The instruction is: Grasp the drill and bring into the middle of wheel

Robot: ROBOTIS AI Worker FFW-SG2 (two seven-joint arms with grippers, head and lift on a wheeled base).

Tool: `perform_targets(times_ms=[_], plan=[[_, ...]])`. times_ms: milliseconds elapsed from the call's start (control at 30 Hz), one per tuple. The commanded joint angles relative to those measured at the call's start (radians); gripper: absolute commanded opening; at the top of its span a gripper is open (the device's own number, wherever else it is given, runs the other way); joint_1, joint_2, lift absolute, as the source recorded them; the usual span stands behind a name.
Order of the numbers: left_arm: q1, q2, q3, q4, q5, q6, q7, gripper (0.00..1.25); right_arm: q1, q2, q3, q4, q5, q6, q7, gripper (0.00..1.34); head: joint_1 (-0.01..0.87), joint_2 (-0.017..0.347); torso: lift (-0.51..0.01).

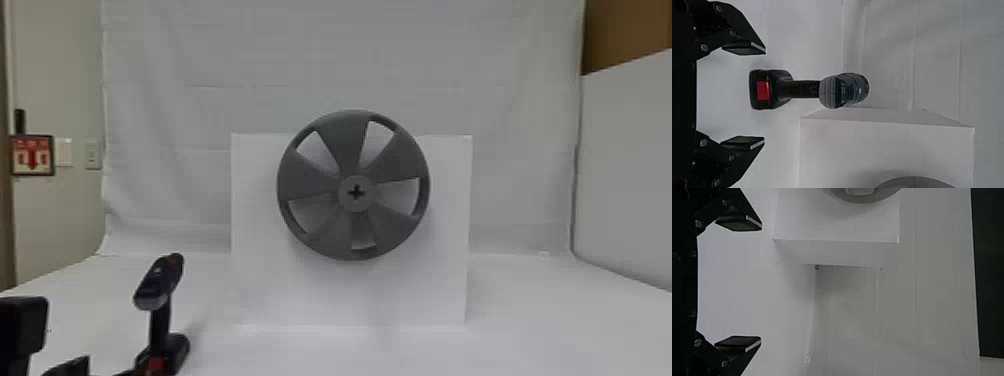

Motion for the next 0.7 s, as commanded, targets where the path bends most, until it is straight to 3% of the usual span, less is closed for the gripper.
perform_targets(times_ms=[0, 667], plan=[[0.0, 0.0, 0.0, 0.0, 0.0, 0.0, 0.0, 0.81, 0.0, 0.003, -0.001, 0.0, 0.0, 0.0, 0.0, 1.07, 0.054, 0.031, -0.403], [-0.003, 0.0, -0.006, 0.0, -0.006, 0.0, -0.003, 0.84, 0.003, 0.009, -0.008, 0.0, 0.0, 0.0, 0.0, 1.07, 0.054, 0.031, -0.403]])
